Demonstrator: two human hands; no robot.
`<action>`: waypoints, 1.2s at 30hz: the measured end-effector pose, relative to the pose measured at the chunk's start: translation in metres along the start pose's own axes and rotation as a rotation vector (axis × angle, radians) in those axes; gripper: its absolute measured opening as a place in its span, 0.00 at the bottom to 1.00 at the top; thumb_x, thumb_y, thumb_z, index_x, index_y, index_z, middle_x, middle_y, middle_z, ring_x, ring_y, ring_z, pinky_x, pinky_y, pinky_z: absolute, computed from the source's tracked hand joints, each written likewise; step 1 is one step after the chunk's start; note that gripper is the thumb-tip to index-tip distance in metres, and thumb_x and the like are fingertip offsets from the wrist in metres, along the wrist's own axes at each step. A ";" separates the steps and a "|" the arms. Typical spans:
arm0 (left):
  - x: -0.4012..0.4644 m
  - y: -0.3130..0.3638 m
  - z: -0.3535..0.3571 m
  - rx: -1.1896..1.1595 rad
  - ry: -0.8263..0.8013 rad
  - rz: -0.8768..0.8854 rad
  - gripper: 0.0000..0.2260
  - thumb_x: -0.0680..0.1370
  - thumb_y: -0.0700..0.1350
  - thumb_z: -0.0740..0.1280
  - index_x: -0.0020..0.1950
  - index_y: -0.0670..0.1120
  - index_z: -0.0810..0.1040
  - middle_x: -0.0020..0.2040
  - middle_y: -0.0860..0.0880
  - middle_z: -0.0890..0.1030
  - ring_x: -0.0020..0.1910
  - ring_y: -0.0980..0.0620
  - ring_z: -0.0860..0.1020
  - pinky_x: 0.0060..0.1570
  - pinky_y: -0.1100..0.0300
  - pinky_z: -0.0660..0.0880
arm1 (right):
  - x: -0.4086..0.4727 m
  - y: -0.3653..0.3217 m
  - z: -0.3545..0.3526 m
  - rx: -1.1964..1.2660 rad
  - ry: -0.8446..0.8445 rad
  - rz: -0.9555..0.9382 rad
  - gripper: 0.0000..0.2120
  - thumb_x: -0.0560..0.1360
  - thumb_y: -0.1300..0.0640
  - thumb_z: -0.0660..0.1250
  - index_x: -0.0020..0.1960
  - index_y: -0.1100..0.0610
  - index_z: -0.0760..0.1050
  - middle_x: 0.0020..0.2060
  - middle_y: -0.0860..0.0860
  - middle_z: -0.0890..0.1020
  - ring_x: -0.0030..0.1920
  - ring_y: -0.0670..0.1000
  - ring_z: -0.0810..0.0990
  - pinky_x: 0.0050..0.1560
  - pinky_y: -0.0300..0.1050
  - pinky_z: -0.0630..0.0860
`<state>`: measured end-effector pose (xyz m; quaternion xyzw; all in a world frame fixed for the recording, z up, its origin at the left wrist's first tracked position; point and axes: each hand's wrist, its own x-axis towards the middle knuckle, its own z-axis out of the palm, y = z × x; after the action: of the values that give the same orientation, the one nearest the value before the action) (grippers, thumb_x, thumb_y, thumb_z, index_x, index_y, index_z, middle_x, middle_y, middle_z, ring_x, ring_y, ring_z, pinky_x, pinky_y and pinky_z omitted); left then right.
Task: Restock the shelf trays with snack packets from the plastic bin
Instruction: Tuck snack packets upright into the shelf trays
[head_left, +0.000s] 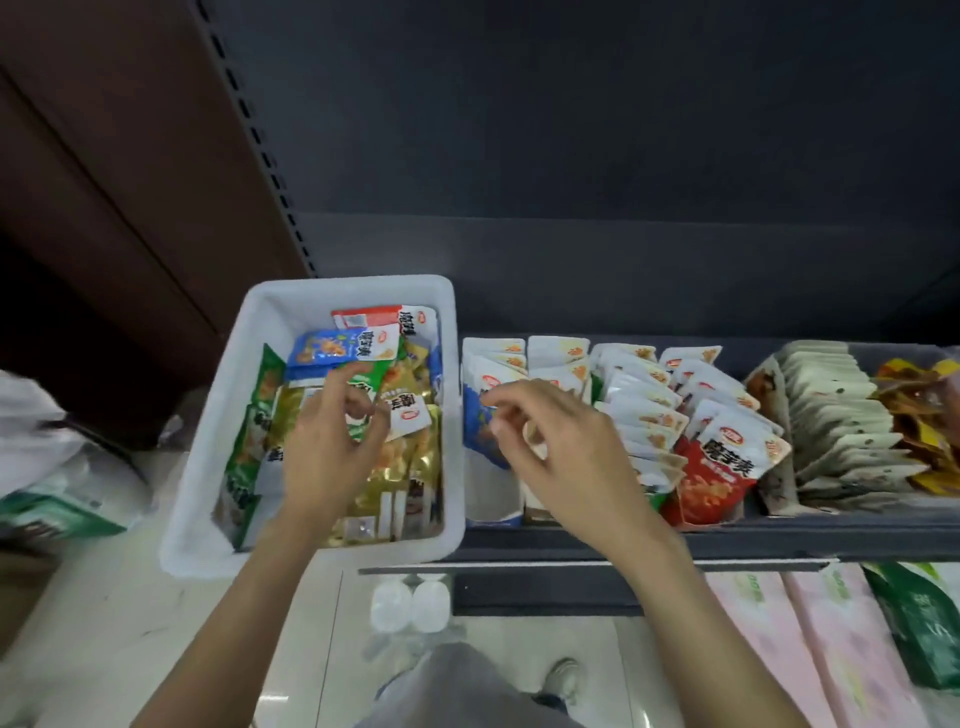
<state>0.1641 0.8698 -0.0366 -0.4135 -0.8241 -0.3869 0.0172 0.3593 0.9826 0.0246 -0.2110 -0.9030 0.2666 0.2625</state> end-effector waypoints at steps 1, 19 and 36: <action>0.004 -0.022 -0.004 0.083 -0.058 -0.010 0.18 0.74 0.44 0.70 0.62 0.44 0.71 0.45 0.49 0.80 0.45 0.48 0.78 0.38 0.57 0.73 | 0.011 -0.007 0.020 -0.001 -0.062 -0.002 0.10 0.77 0.53 0.59 0.56 0.53 0.75 0.47 0.47 0.80 0.44 0.45 0.79 0.41 0.46 0.78; 0.040 -0.132 -0.006 0.179 -0.540 -0.081 0.30 0.76 0.52 0.64 0.75 0.48 0.57 0.70 0.46 0.66 0.70 0.45 0.63 0.64 0.51 0.67 | 0.118 -0.015 0.209 -0.615 -0.346 0.561 0.33 0.74 0.49 0.69 0.72 0.55 0.56 0.61 0.60 0.71 0.57 0.61 0.75 0.54 0.51 0.73; 0.059 -0.006 -0.010 -0.348 -0.444 0.474 0.09 0.72 0.51 0.70 0.51 0.53 0.81 0.45 0.58 0.84 0.41 0.62 0.79 0.42 0.62 0.76 | 0.021 -0.048 0.018 -0.213 0.121 0.321 0.05 0.78 0.47 0.62 0.53 0.45 0.71 0.34 0.47 0.81 0.32 0.46 0.81 0.33 0.48 0.77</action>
<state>0.1183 0.9006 -0.0125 -0.6636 -0.6109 -0.4074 -0.1431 0.3209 0.9492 0.0475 -0.3946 -0.8635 0.1947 0.2466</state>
